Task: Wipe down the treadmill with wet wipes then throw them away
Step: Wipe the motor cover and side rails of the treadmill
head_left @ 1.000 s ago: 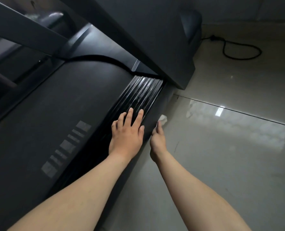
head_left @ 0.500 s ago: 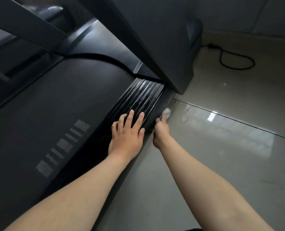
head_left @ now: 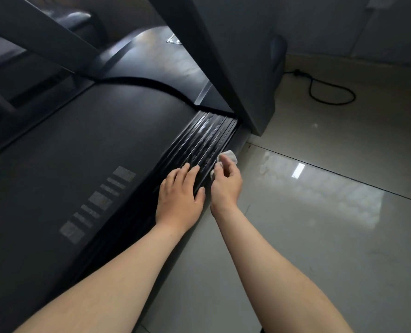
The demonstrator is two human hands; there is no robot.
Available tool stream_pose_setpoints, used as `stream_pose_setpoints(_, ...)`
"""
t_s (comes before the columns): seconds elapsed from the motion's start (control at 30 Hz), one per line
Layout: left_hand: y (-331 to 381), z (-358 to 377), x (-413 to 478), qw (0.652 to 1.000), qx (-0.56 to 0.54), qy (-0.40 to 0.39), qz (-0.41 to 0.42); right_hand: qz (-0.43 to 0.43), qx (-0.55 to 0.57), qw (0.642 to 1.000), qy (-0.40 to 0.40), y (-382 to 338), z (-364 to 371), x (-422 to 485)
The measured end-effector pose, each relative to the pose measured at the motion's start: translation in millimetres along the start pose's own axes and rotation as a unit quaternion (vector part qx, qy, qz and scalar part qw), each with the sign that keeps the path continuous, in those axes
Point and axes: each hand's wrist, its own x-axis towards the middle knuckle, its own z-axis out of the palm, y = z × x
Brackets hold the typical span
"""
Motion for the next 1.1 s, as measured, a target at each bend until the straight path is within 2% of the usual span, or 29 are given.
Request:
stream_pose_setpoints(0.23, 8, 6, -3, 0.999, 0.053, -0.012, 0.001, 0.08, 0.004, 0.997, -0.009, 36, -1, 5)
stream_pose_setpoints(0.33, 8, 6, -2, 0.998, 0.055, -0.009, 0.003, 0.206, 0.072, 0.973, -0.08, 46, -12, -2)
stream_pose_setpoints(0.4, 8, 6, -1, 0.999, 0.052, -0.007, 0.005, 0.282, 0.058, 0.952, -0.101, 54, -19, -8)
stream_pose_setpoints(0.5, 8, 5, 1, 0.999, 0.041, -0.006, 0.002, 0.312, 0.056, 0.943, -0.1, 53, -24, -13)
stream_pose_setpoints(0.57, 8, 3, 1, 1.0, 0.026, -0.009, -0.002, 0.259, 0.071, 0.959, -0.093, 42, -18, -15)
stream_pose_setpoints(0.67, 9, 1, 1, 1.0, -0.001, -0.003, -0.005, 0.127, 0.071, 0.984, -0.102, 19, -4, -16)
stream_pose_setpoints(0.8, 3, -1, -2, 0.995, -0.101, 0.023, -0.013, -0.005, 0.008, 0.99, -0.142, 5, 2, -19)
stream_pose_setpoints(0.97, -11, -12, -13, 0.988, -0.157, 0.0, 0.002, -0.138, -0.2, 0.951, -0.189, 16, -15, -20)
stream_pose_setpoints(1.1, -40, -19, -27, 0.998, -0.036, -0.007, -0.051, -0.185, -0.338, 0.903, -0.189, -7, -13, 4)
